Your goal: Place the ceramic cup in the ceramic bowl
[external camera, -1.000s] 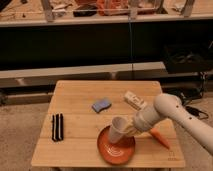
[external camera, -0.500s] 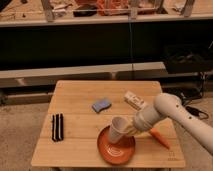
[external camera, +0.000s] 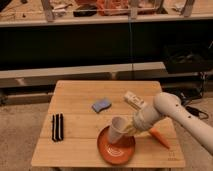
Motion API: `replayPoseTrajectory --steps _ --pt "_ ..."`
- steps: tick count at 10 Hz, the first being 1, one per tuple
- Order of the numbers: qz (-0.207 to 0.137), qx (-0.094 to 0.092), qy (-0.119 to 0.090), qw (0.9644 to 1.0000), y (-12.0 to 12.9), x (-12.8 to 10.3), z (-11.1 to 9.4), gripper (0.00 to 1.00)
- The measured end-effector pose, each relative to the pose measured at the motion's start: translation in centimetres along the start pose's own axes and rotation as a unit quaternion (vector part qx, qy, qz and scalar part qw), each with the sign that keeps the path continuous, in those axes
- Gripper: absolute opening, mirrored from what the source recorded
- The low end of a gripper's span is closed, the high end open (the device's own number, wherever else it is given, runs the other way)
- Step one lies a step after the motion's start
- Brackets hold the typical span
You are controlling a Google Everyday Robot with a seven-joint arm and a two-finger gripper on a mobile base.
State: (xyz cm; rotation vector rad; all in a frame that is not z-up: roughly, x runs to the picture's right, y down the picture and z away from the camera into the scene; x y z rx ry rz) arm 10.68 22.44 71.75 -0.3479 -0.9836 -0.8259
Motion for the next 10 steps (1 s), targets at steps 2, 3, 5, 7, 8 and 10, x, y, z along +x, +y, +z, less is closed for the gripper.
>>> replayPoseTrajectory --steps 2,3,5,7,8,10 --pt "-0.003 -0.001 -0.003 1.0 -0.16 -0.05 0.06 0.01" --pt "-0.004 -0.001 -0.005 1.0 -0.21 -0.07 0.08 0.01" --pt "-0.006 -0.001 -0.007 1.0 -0.32 -0.12 0.11 0.01" --pt "-0.01 -0.003 -0.01 0.9999 -0.41 -0.17 0.14 0.07" --pt "-0.012 -0.003 -0.012 0.9999 -0.47 -0.2 0.19 0.1" --pt "-0.015 -0.004 -0.014 0.9998 -0.66 -0.25 0.24 0.14"
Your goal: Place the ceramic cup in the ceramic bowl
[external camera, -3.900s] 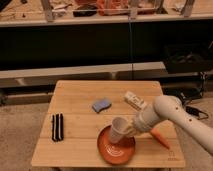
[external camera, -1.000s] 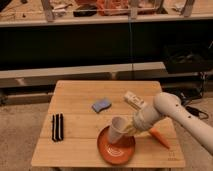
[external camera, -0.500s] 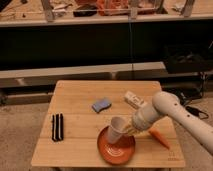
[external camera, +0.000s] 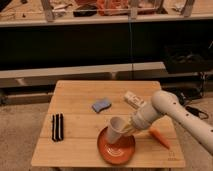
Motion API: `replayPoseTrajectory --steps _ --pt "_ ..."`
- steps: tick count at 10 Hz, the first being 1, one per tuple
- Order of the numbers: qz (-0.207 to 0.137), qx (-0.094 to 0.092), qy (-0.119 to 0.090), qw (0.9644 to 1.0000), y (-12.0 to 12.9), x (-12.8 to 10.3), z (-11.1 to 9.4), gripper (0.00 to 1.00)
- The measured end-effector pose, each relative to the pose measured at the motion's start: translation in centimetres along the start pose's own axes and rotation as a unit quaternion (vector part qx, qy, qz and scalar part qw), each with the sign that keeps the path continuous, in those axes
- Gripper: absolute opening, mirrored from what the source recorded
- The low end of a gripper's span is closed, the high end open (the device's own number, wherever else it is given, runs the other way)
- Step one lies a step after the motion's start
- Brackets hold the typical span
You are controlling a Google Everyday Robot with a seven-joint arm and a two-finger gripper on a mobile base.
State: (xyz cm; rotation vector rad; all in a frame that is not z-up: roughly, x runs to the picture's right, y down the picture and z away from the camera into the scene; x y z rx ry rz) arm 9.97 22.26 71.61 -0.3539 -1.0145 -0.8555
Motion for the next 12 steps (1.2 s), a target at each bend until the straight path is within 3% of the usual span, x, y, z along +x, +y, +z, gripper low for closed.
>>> replayPoseTrajectory --steps 4,12 --pt "-0.008 -0.004 -0.005 1.0 -0.22 -0.03 0.01 0.54" --pt "-0.023 -0.012 -0.01 0.9996 -0.87 -0.05 0.12 0.8"
